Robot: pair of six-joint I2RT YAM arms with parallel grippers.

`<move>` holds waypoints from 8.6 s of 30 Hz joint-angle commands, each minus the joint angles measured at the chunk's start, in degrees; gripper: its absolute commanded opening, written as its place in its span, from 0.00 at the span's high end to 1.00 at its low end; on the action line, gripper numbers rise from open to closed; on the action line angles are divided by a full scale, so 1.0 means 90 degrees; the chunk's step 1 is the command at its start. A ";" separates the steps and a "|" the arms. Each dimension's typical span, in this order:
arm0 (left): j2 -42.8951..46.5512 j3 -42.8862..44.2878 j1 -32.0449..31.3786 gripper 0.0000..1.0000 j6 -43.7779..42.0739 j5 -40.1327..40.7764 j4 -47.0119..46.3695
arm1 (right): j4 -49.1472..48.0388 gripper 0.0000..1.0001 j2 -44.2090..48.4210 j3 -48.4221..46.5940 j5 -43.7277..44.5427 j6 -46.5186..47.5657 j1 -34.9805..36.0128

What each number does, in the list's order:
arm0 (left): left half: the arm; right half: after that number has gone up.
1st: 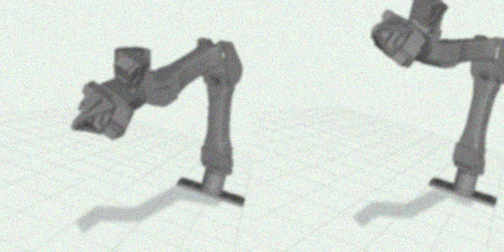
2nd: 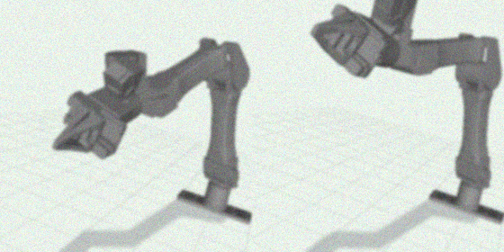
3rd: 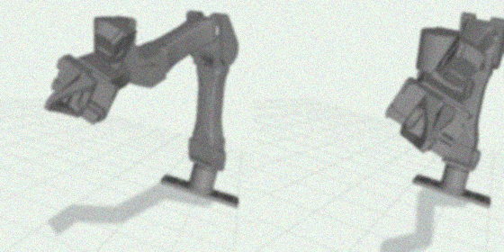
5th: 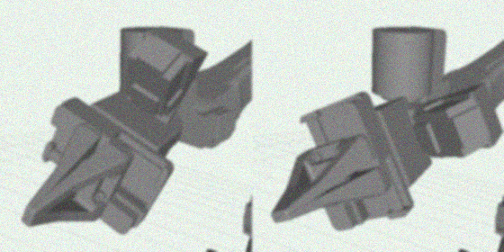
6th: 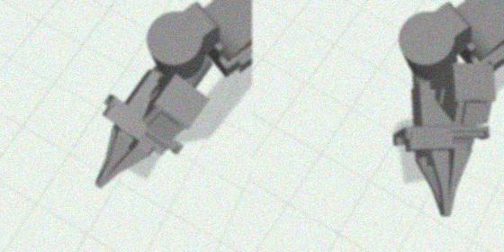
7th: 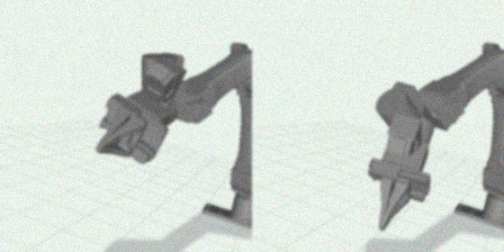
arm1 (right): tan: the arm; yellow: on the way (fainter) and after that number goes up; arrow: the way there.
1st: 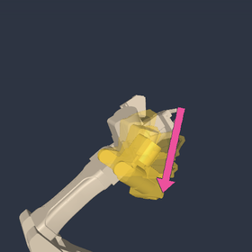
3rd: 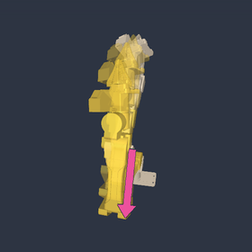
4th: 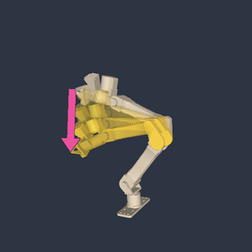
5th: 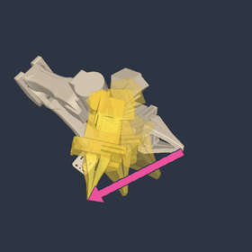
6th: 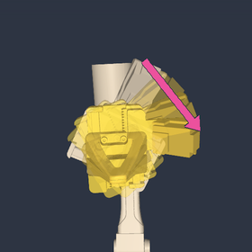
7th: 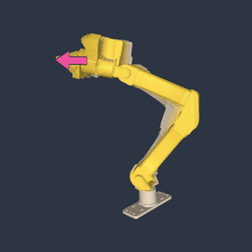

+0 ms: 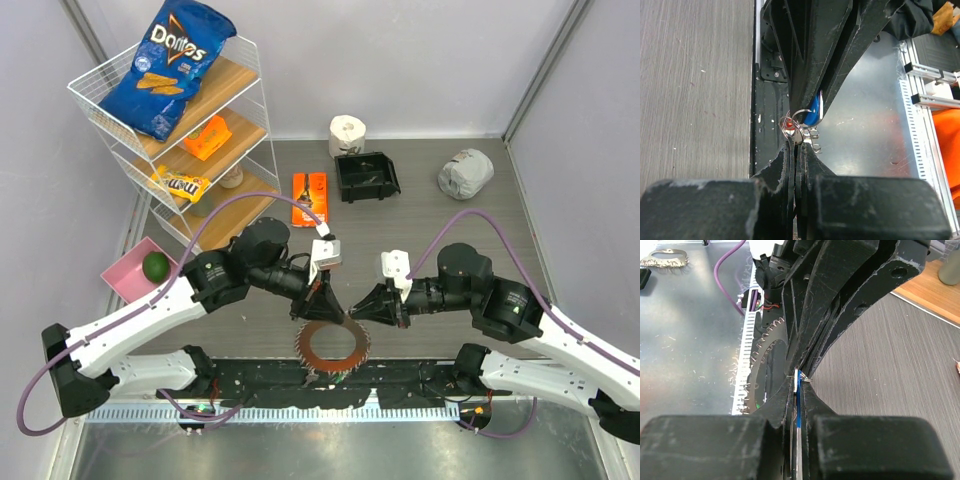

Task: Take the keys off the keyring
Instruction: Remove the key from the keyring.

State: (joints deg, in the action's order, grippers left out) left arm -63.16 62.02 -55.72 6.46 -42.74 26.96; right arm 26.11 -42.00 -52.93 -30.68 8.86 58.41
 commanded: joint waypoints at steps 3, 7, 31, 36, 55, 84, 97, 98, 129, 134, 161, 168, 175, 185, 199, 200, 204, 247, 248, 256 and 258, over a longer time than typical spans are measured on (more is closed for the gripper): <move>0.0045 -0.0085 0.0352 1.00 0.0259 0.1047 -0.0555 | -0.0752 0.95 0.0067 -0.0057 -0.1054 -0.0545 0.0141; -0.0063 0.0042 0.0361 1.00 0.0240 0.1360 -0.0281 | -0.0928 0.95 -0.0089 -0.0027 -0.1152 -0.0701 0.0141; 0.0279 -0.0084 0.0352 1.00 -0.0161 0.4007 0.0472 | 0.0322 0.95 -0.0451 -0.0497 -0.0966 -0.1326 0.0141; 0.0425 -0.0221 0.0352 1.00 -0.0054 0.3929 0.0208 | -0.0175 0.95 -0.0227 -0.0028 -0.0899 -0.1541 0.0141; 0.1724 -0.1666 0.0352 1.00 -0.0561 0.3041 -0.1462 | -0.0293 0.95 0.0584 0.0656 -0.0020 -0.1580 0.0141; 0.2076 -0.1618 0.0244 0.52 -0.1430 0.1292 -0.1609 | 0.0155 0.95 -0.0392 -0.1082 0.0713 -0.0624 0.0141; 0.2350 -0.1393 0.0235 0.51 -0.1782 0.0825 -0.1511 | 0.0244 0.95 -0.0724 -0.1141 0.0664 -0.0575 0.0131; 0.2282 -0.1374 0.0225 0.53 -0.1772 0.0659 -0.1550 | 0.0253 0.95 -0.0734 -0.1141 0.0645 -0.0575 0.0131; 0.1373 -0.1178 -0.0419 0.59 -0.1958 0.0775 -0.1921 | 0.0097 0.95 -0.0802 -0.1209 0.0469 -0.0633 0.0131; 0.1343 -0.1188 -0.0488 0.61 -0.1909 0.0735 -0.1970 | 0.0107 0.95 -0.0822 -0.1229 0.0459 -0.0633 0.0121; 0.1051 -0.0525 -0.0488 1.00 -0.1509 0.1213 -0.0888 | 0.0468 0.95 -0.0246 -0.0692 0.0752 -0.0467 0.0131; 0.0631 -0.0114 -0.0498 1.00 -0.1138 0.1517 -0.0271 | 0.0517 0.95 -0.0284 -0.0604 0.0616 -0.0477 0.0131; 0.0718 -0.0191 -0.0469 1.00 -0.1059 0.1575 -0.0397 | 0.0576 0.95 -0.0353 -0.0604 0.0761 -0.0506 0.0131; 0.1217 -0.0690 -0.0459 1.00 -0.1128 0.1234 -0.0906 | 0.0615 0.95 -0.0197 -0.0555 0.1162 -0.0545 0.0131; 0.1412 -0.0758 -0.0459 1.00 -0.0981 0.0911 -0.1179 | 0.0615 0.95 -0.0382 -0.0545 0.0938 -0.0594 0.0131; 0.1421 -0.0758 -0.0459 1.00 -0.0981 0.0901 -0.1199 | 0.0624 0.95 -0.0411 -0.0535 0.0909 -0.0594 0.0131; 0.1470 -0.0758 -0.0459 1.00 -0.0952 0.0862 -0.1228 | 0.0615 0.95 -0.0499 -0.0535 0.0879 -0.0594 0.0131; 0.1656 -0.0738 -0.0781 1.00 -0.2104 0.1595 -0.0329 | 0.0976 0.95 -0.1564 -0.1112 -0.0400 -0.1395 -0.0816; 0.1704 -0.0787 -0.0781 1.00 -0.2095 0.1595 -0.0407 | 0.0966 0.95 -0.1564 -0.1082 -0.0419 -0.1414 -0.0816; 0.1735 -0.1002 -0.0781 1.00 -0.1919 0.1761 -0.0711 | 0.0927 0.95 -0.1291 -0.1111 -0.0439 -0.1229 -0.0807; 0.1656 -0.1070 -0.0771 1.00 -0.1764 0.1702 -0.0885 | 0.0859 0.95 -0.1125 -0.1160 -0.0361 -0.1141 -0.0816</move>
State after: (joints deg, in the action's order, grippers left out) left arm -47.99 52.77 -62.30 -11.07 -26.61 24.49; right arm 36.07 -55.72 -62.02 -34.61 -3.03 51.51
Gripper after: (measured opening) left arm 0.035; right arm 0.094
